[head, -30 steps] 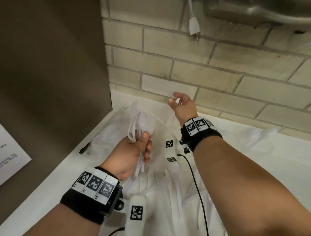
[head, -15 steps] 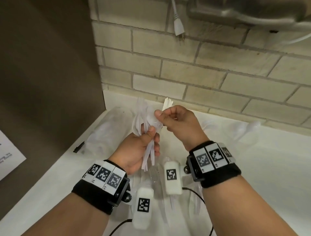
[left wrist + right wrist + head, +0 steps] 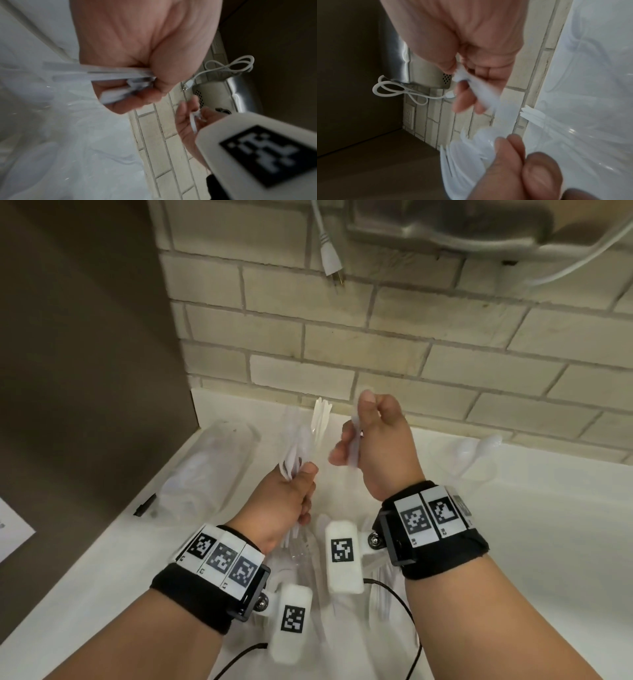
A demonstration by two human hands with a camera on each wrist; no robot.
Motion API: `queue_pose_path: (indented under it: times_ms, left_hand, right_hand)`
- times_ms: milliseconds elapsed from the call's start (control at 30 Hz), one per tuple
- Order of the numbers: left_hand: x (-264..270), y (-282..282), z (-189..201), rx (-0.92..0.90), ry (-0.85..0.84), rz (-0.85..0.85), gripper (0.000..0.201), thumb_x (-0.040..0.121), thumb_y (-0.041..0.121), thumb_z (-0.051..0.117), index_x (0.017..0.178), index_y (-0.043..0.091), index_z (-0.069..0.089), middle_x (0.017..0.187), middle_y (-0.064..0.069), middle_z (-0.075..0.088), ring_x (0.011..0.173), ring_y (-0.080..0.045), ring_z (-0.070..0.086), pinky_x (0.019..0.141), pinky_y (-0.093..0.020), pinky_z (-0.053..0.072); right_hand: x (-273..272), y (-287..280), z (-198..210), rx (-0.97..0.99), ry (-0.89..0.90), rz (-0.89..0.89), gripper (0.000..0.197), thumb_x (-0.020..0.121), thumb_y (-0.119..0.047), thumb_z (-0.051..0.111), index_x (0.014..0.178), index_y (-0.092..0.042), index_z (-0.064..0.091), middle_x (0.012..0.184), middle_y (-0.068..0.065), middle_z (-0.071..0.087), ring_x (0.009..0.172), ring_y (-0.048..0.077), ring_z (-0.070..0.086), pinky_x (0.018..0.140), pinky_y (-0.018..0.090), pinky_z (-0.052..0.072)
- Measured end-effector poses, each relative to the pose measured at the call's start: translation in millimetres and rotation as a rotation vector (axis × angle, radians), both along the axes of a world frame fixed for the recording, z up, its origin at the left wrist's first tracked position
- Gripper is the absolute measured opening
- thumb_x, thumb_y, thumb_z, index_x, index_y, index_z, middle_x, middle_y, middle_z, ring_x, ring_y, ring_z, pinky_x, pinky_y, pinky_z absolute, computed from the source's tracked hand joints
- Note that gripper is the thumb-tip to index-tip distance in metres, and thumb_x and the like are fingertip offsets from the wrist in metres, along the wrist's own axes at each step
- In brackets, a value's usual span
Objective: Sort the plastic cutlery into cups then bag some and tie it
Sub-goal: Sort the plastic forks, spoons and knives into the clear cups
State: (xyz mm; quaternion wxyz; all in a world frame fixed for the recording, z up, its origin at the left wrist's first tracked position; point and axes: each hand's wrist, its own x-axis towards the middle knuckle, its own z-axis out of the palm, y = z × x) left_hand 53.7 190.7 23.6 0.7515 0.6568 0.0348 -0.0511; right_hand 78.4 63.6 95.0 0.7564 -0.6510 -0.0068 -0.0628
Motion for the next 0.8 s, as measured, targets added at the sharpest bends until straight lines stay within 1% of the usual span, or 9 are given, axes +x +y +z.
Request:
queue_pose_path:
  times_ms: [100,200,300,367,433,567,633,733,800]
  left_hand:
    - [0,-2,-2,0.069,-0.040,-0.042,0.019,0.097,0.031,0.048,0.081,0.021,0.045,0.062,0.003,0.036,0.047,-0.010,0.033,0.049,-0.027,0.033]
    - [1,-3,-2,0.178,-0.111,-0.097,0.012,0.098,0.033,0.046,0.092,0.022,0.047,0.065,0.002,0.035,0.053,-0.013,0.032,0.054,-0.031,0.033]
    - [2,0,-5,0.404,-0.199,-0.169,0.026,0.097,0.038,0.044,0.112,0.017,0.047,0.077,0.002,0.050,0.064,-0.012,0.042,0.065,-0.031,0.039]
    - [1,0,-6,0.453,-0.215,-0.194,0.027,0.097,0.039,0.044,0.112,0.017,0.047,0.083,0.002,0.052,0.066,-0.009,0.044,0.067,-0.027,0.039]
    - [2,1,-9,0.407,-0.216,-0.203,0.017,0.096,0.038,0.046,0.101,0.022,0.047,0.077,0.008,0.049,0.060,-0.004,0.042,0.065,-0.026,0.037]
    - [7,2,-14,0.360,-0.224,-0.191,0.013,0.095,0.040,0.049,0.090,0.028,0.046,0.066,0.014,0.043,0.052,-0.001,0.040,0.059,-0.025,0.033]
    - [8,3,-16,0.367,-0.240,-0.201,0.016,0.094,0.044,0.049,0.085,0.030,0.045,0.063,0.014,0.042,0.053,-0.002,0.039,0.060,-0.026,0.033]
    - [7,3,-18,0.396,-0.235,-0.206,0.031,0.089,0.053,0.046,0.096,0.023,0.051,0.071,0.012,0.046,0.065,-0.008,0.043,0.070,-0.029,0.040]
    - [6,3,-19,0.375,-0.215,-0.210,0.042,0.085,0.057,0.046,0.102,0.019,0.052,0.074,0.011,0.048,0.070,-0.010,0.045,0.074,-0.032,0.041]
  right_hand:
    - [1,4,-3,-0.203,0.035,0.062,0.026,0.087,-0.038,0.066,0.087,-0.015,0.053,0.056,-0.004,0.043,0.045,0.012,0.035,0.040,0.023,0.030]
    - [2,9,-6,-0.277,0.088,0.069,0.027,0.076,-0.035,0.078,0.082,-0.013,0.064,0.044,-0.016,0.047,0.042,0.007,0.038,0.038,0.019,0.028]
    - [2,10,-8,-0.274,0.090,0.044,0.027,0.072,-0.029,0.082,0.072,-0.013,0.059,0.049,-0.013,0.050,0.038,0.002,0.040,0.035,0.016,0.027]
    - [3,11,-8,-0.286,0.070,0.047,0.026,0.076,-0.023,0.079,0.067,-0.011,0.057,0.051,-0.008,0.048,0.035,0.002,0.038,0.035,0.015,0.027]
    - [4,12,-7,-0.288,0.082,0.053,0.024,0.083,-0.026,0.072,0.068,-0.011,0.060,0.057,-0.004,0.051,0.034,0.002,0.038,0.036,0.016,0.029]
    - [5,12,-2,-0.204,0.122,0.027,0.031,0.092,-0.034,0.061,0.066,-0.017,0.056,0.046,-0.009,0.046,0.031,0.003,0.032,0.037,0.018,0.026]
    - [6,12,0,-0.184,0.112,0.010,0.029,0.093,-0.034,0.058,0.069,-0.018,0.057,0.050,-0.008,0.046,0.031,0.003,0.032,0.037,0.019,0.026]
    - [8,10,3,-0.172,0.065,-0.039,0.029,0.095,-0.037,0.055,0.071,-0.020,0.057,0.047,-0.014,0.048,0.031,0.000,0.039,0.046,0.019,0.030]
    - [9,9,8,-0.123,0.012,-0.080,0.030,0.096,-0.038,0.051,0.072,-0.021,0.055,0.051,-0.013,0.053,0.034,-0.002,0.042,0.053,0.020,0.032]
